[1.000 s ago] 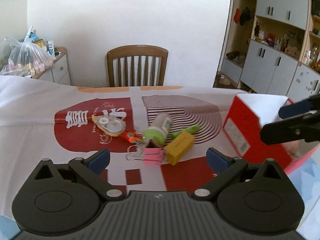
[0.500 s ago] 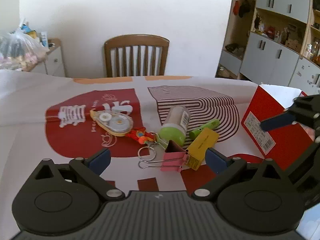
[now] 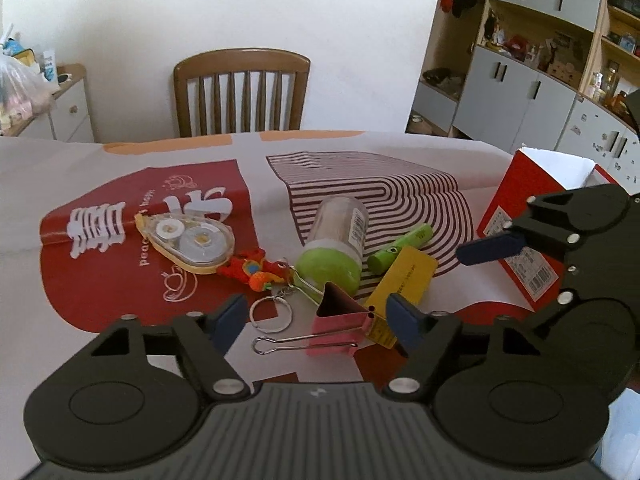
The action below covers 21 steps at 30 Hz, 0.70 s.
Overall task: Organize rigid objects
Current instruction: 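Grasp the pink binder clip with the left gripper while the right grasps the yellow box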
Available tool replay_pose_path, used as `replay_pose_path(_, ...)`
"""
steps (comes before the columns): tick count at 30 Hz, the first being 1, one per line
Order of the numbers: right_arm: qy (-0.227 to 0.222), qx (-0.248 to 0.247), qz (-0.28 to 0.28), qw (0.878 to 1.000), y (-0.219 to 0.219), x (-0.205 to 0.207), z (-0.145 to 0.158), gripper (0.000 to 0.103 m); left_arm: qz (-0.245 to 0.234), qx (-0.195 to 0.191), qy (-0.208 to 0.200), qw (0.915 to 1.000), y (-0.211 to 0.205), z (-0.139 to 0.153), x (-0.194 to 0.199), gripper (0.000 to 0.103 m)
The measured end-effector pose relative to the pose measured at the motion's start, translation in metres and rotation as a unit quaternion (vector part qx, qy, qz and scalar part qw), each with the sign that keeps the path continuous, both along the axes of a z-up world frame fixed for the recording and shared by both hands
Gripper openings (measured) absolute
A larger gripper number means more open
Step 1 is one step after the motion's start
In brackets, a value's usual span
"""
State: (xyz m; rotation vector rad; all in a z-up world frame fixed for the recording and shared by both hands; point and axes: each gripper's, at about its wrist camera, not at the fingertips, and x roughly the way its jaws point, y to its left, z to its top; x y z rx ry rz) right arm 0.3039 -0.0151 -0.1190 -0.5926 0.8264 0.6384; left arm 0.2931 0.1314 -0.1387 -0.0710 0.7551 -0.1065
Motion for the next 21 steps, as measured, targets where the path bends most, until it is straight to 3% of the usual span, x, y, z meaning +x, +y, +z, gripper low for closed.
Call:
replay_pose_path(8, 0.005, 0.001, 0.014, 1.0, 0.005, 0.006, -0.01, 0.077, -0.016, -0.004, 0.003, 0.9999, -0.002, -0.006, 0.003, 0.05)
replay_pose_path(11, 0.011, 0.004, 0.013, 1.0, 0.005, 0.009, -0.014, 0.073, -0.028, -0.001, 0.006, 0.9996, -0.005, -0.008, 0.004, 0.037)
replay_pose_path(21, 0.017, 0.029, -0.002, 0.999, 0.0, 0.008, -0.009, 0.071, -0.019, -0.002, 0.006, 0.9998, -0.002, -0.008, 0.001, 0.03)
